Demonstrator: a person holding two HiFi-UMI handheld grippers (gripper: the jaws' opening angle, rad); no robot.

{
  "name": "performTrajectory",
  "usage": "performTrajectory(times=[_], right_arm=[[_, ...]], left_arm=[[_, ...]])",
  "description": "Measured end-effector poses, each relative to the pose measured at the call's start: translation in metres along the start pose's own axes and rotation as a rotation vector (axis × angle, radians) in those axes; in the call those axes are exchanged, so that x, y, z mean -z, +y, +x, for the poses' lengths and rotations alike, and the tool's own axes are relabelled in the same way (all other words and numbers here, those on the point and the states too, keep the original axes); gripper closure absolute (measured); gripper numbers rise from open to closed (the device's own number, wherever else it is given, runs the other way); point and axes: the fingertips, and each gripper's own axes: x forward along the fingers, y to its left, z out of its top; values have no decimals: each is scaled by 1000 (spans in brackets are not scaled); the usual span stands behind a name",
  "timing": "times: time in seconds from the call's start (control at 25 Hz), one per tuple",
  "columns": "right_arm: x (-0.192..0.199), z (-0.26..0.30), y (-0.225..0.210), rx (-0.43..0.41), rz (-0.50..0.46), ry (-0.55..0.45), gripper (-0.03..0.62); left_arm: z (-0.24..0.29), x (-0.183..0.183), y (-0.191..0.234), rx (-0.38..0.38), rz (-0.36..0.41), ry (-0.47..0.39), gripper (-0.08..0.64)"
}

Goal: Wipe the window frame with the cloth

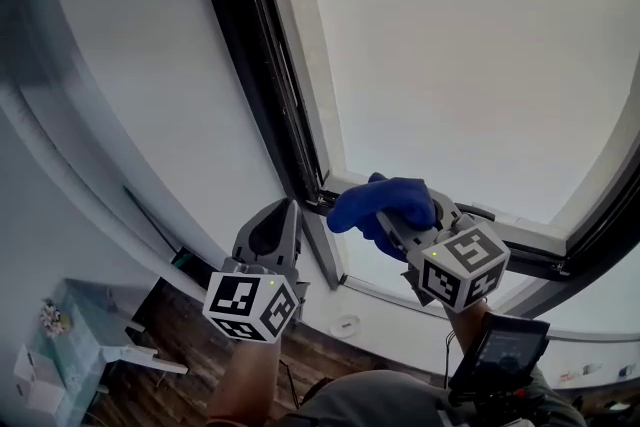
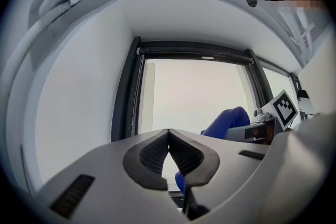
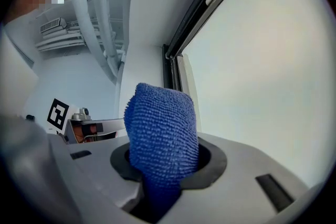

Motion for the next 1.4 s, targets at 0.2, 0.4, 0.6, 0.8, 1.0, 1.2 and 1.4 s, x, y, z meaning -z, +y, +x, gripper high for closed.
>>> performTrajectory(times=[0.2, 0.4, 0.6, 0.8, 1.0, 1.2, 1.4], right_arm=[[-15, 33, -15, -36, -9, -19, 460], [-45, 68, -31, -19, -15, -55, 460], [-90, 109, -41, -9, -52, -132, 460], [-136, 152, -46, 14, -111, -174, 460], [-168, 188, -53, 15, -113, -195, 460], [-196, 217, -54, 11, -112, -218, 460], [-239, 237, -51, 4, -108, -281, 460]], left_arm=[[32, -8, 10, -6, 17, 11, 552], [65, -37, 31, -11, 42, -20, 551], [102, -76, 57, 1, 68, -62, 551], [133, -120, 77, 30, 111, -105, 551], [151, -158, 94, 47, 142, -156, 551], [169, -190, 108, 61, 151, -180, 552], [181, -222, 115, 64, 192, -213, 551]])
